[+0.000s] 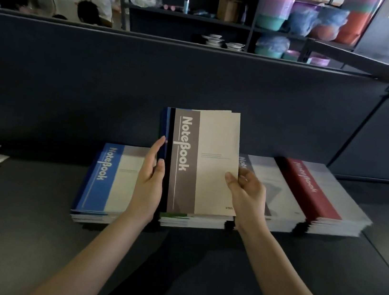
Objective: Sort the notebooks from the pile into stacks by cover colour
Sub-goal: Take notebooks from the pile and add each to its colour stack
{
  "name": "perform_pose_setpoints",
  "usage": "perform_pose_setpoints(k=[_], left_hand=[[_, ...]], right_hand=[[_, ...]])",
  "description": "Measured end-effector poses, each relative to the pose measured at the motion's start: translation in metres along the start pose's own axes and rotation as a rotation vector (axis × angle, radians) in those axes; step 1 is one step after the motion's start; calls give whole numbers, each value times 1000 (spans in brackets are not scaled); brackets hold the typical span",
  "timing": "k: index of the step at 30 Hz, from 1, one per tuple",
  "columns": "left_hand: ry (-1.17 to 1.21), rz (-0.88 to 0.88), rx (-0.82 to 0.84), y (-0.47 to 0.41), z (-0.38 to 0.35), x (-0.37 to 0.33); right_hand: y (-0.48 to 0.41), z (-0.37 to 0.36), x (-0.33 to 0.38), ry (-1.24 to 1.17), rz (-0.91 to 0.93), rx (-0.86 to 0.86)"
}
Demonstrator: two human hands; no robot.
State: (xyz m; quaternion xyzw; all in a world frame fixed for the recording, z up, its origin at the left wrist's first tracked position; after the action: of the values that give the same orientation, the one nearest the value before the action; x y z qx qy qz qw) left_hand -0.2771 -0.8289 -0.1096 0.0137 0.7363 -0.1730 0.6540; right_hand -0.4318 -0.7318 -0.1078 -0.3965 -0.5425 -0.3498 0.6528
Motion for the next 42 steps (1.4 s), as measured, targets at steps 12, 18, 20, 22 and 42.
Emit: perform_pose_setpoints(k=[12,18,20,22,42], left_hand=[[-75,-44,-141,1,-30,1],[-116,-54,-169,2,-12,-7],[-120,-55,-158,3,-6,-8],[-120,-58,-163,4,-1,-8],[-7,0,-368,20,40,0]], right_hand=[[-95,107,-21,492,97,-185],[-94,99,-41,752,154,-79],[-96,94,-40,848,180,-51],[-97,88,-33,904,259,-59],[-8,-19,5,126,95,251]])
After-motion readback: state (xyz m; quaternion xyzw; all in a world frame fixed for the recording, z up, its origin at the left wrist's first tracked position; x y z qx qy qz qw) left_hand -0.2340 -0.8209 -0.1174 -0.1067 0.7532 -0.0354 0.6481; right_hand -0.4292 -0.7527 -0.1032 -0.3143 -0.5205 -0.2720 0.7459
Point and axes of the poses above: each hand's wrist, its own y-axis away from the middle knuckle, its own z-axis out of the back of the hand, x = y × z, the point moved 1 cm from there along -y, towards the middle knuckle, and after that the axes turned 11 degrees about -x, right-handed, at the moved point
